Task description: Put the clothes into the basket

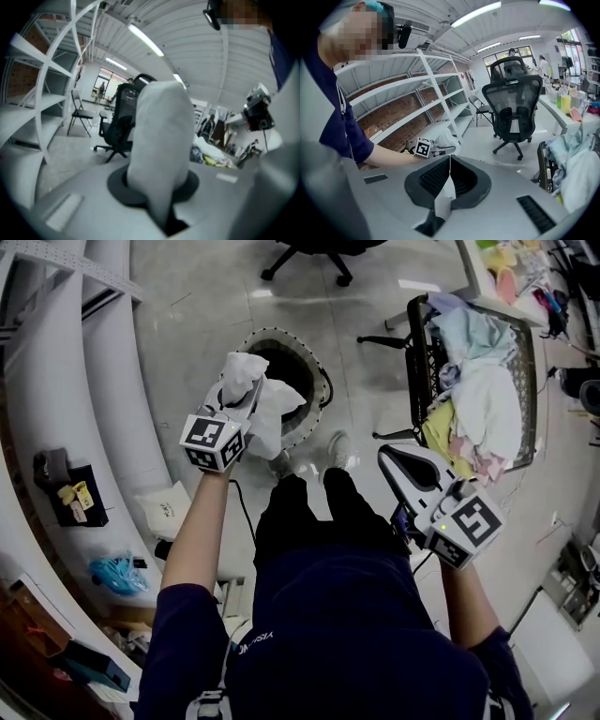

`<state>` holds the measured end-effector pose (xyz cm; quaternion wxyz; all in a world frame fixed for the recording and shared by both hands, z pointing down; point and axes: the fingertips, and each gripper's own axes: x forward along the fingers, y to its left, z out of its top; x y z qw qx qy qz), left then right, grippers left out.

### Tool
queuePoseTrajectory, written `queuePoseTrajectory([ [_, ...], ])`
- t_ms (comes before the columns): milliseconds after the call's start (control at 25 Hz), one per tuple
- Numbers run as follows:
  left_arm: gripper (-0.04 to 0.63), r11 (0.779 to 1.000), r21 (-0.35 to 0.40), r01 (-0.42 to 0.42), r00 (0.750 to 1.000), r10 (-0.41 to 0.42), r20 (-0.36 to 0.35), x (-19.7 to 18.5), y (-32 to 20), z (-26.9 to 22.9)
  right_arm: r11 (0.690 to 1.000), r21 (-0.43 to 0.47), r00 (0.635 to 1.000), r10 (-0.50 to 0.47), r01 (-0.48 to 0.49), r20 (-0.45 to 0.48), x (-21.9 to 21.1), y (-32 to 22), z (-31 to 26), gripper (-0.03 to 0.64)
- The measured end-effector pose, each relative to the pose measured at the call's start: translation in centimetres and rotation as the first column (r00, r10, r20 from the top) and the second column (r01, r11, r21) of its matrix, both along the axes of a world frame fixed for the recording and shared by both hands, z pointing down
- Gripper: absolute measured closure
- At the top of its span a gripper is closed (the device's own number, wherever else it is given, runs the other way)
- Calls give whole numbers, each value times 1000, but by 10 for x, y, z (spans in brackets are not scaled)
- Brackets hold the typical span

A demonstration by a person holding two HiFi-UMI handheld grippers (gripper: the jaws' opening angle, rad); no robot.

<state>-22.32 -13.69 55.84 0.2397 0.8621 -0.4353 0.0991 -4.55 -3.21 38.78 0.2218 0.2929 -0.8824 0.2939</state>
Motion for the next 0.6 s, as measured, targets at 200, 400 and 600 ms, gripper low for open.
queuePoseTrajectory([
  [200,546,998,-70,3,999,-1,35,11,-15,58,999,-31,1000,12,-13,-20,18,2,10,607],
  [400,525,990,-139,-4,995,18,97,21,-25,110,998,-58,998,36,-39,-48,40,9,19,607],
  [600,406,965,-259,-41,977,93,194,29,-22,159,995,-73,996,59,-64,-65,57,11,24,609],
])
